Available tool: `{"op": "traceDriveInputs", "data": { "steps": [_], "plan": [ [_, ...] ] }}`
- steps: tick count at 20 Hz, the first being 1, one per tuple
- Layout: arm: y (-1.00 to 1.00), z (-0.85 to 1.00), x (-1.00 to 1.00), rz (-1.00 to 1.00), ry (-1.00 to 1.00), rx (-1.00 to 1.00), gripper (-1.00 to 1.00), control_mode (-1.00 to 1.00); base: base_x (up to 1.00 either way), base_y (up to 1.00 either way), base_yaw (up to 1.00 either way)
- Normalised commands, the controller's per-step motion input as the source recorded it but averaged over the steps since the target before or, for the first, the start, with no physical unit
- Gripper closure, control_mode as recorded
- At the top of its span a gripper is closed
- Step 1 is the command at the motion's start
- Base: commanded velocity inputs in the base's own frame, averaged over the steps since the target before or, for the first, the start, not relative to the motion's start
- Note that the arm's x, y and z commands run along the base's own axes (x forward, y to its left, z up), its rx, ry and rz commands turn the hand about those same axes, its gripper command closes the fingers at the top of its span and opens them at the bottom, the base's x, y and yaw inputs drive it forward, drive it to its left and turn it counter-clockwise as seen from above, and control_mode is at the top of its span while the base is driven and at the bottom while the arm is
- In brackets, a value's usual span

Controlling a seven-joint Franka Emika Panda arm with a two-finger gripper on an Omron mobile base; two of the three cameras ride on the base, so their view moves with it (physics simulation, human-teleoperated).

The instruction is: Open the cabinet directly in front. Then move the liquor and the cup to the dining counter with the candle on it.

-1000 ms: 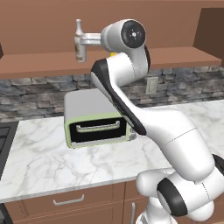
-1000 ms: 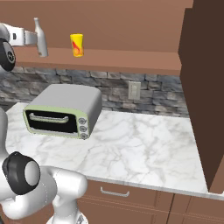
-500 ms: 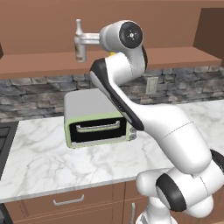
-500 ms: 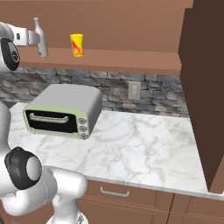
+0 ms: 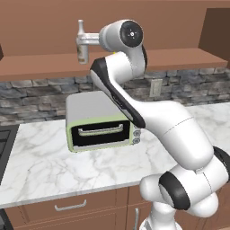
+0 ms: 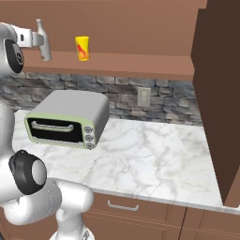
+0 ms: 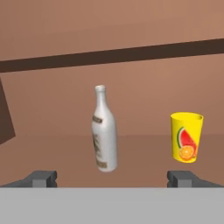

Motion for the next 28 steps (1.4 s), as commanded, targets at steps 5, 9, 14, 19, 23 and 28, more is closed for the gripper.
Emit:
{"op": "traceDriveInputs", "data": {
  "steps": [5,9,14,19,23,28],
  "plan": [
    [0.01,0.0,0.16,0.03,0.0,0.0,-1.0,-1.0,0.0,0.0,0.0],
    [0.0,0.0,0.15,0.03,0.0,0.0,-1.0,-1.0,0.0,0.0,0.0],
    [0.01,0.0,0.22,0.02,0.0,0.0,-1.0,-1.0,0.0,0.0,0.0],
    [0.0,0.0,0.21,0.0,0.0,0.0,-1.0,-1.0,0.0,0.0,0.0],
    [0.0,-0.02,0.17,0.0,0.0,0.0,-1.0,-1.0,0.0,0.0,0.0],
    [0.07,-0.01,0.25,0.0,0.0,0.0,-1.0,-1.0,0.0,0.0,0.0]
  ]
}}
